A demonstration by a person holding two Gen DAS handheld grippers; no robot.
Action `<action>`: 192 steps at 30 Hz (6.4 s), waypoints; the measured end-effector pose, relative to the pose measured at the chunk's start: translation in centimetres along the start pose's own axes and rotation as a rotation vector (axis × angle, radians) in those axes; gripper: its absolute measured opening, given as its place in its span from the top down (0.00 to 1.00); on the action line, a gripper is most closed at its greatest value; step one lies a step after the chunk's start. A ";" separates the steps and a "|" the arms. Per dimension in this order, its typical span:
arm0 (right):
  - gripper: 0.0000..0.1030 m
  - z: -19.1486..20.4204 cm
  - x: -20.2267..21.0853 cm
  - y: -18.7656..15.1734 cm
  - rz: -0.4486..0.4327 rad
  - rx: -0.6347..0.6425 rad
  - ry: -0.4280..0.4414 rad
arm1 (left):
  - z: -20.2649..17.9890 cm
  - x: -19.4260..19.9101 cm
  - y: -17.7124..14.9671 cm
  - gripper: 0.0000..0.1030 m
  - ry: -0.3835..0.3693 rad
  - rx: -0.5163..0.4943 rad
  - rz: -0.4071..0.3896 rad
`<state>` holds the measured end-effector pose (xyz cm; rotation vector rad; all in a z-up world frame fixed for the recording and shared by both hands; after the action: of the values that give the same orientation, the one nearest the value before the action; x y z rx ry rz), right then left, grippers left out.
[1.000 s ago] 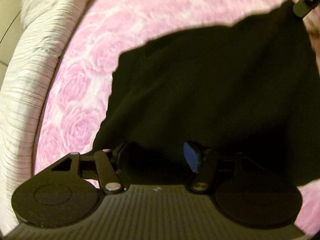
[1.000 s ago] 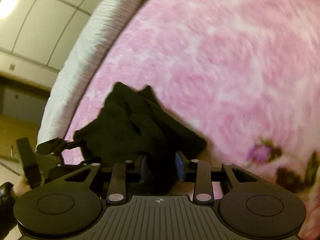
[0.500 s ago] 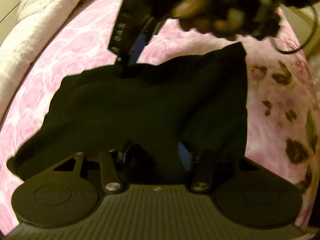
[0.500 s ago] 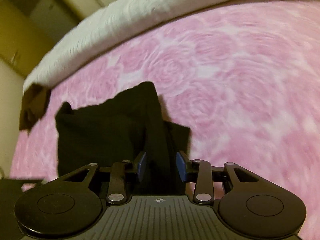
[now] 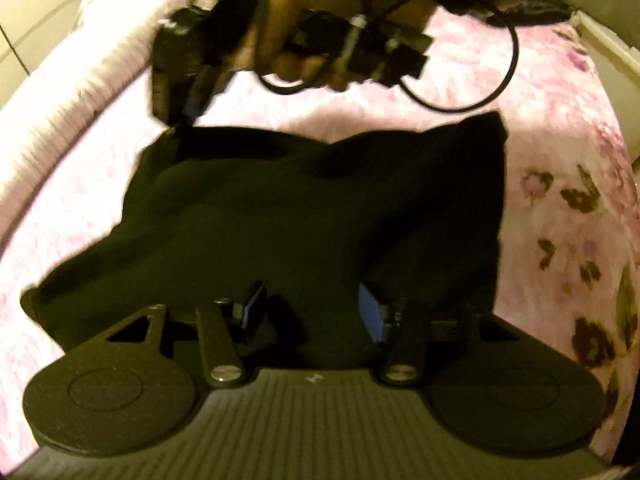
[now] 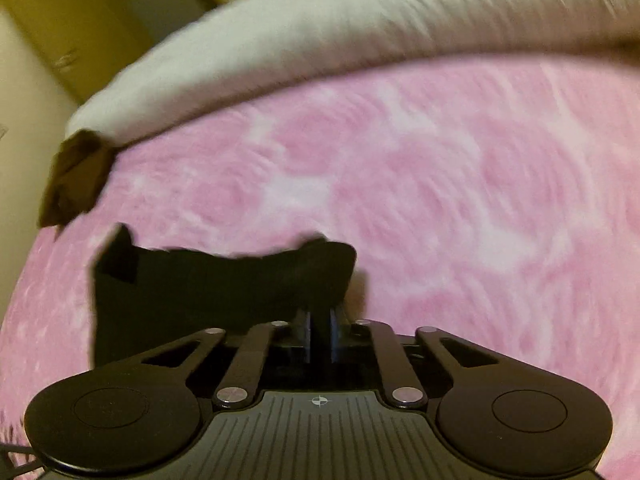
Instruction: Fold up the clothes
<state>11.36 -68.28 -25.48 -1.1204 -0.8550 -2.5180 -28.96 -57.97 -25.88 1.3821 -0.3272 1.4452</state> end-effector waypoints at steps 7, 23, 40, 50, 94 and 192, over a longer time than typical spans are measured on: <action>0.91 -1.0 -3.0 1.6 0.040 -0.006 0.006 | 1.1 -2.9 0.5 0.48 0.013 0.030 0.053; 0.64 -4.7 11.7 -9.8 0.011 -0.261 -0.035 | 0.9 -2.1 -0.9 0.45 -0.020 -0.039 0.051; 1.00 -6.0 12.3 -11.5 0.065 -0.259 -0.061 | 0.2 -1.5 2.4 0.50 0.000 -0.120 -0.031; 1.00 -7.3 10.1 -10.9 0.075 -0.244 -0.133 | 1.8 -5.4 2.7 0.37 -0.097 -0.115 -0.033; 0.31 -1.4 16.3 -18.1 -0.154 -0.556 0.009 | -8.5 3.6 -5.5 0.92 -0.008 -0.488 0.046; 0.93 -3.7 13.9 -21.7 -0.180 -0.819 0.124 | 1.9 1.0 4.3 0.79 -0.133 -0.249 -0.211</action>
<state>-9.87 -53.23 -26.01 -1.0838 0.1680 -3.1450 -31.13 -60.66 -22.54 1.2713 -0.4188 1.1031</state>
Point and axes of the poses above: each gripper's, at about its wrist camera, not at the fingertips, and x roughly against the way its jaws point, z to its left, y to its top, the point moved 7 cm from there along -x, roughly the way its jaws point, and after that the axes turned 15 degrees about -x, right-handed, at the moved point
